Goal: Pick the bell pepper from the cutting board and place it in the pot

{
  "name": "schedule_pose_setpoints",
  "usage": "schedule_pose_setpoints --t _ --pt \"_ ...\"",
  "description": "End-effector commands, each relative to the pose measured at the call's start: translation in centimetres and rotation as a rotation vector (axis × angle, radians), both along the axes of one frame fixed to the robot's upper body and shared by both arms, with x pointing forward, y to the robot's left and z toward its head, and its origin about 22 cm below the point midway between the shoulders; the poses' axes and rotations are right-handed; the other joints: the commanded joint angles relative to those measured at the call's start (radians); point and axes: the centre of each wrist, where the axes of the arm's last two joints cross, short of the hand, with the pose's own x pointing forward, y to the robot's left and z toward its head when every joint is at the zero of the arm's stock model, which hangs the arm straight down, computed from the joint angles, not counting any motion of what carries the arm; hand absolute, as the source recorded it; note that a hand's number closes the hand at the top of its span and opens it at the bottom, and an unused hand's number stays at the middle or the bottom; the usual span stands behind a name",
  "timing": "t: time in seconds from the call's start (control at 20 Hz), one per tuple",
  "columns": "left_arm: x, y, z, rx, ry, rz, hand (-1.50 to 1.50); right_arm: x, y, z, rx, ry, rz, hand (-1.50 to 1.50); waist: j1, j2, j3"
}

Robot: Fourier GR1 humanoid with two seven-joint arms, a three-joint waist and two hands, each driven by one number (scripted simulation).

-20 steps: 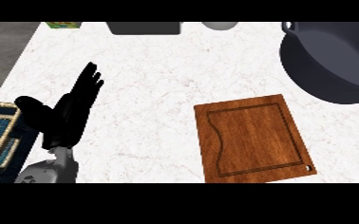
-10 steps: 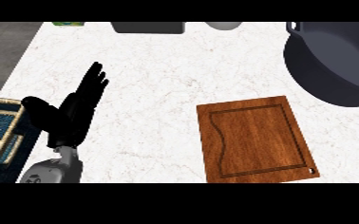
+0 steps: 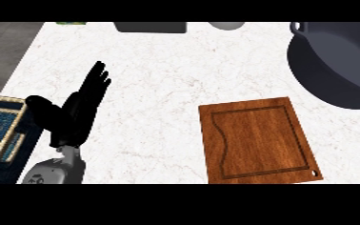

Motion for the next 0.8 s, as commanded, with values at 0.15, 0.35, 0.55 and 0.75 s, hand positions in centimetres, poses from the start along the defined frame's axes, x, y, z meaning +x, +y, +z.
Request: schedule_pose_setpoints --t 0.15,0.35,0.55,0.75 --pt "0.2 -0.2 0.4 0.0 -0.023 -0.011 0.0 2.4 -1.1 -3.7 -0.052 0.113 0.039 1.5 0.011 0.004 0.001" --pt "0.7 1.0 1.3 0.005 -0.018 -0.006 0.0 2.7 -1.6 -7.2 0.256 0.082 -0.008 -1.5 0.011 0.006 0.002" --pt "1.2 -0.3 0.2 0.002 -0.002 -0.006 0.0 3.4 -1.3 -8.1 0.387 0.109 0.006 -1.5 0.005 0.006 0.002" --pt "0.4 -0.1 0.6 -0.021 -0.011 0.008 0.0 2.6 -2.5 -8.4 0.494 -0.067 0.03 -1.5 0.001 0.003 0.002"
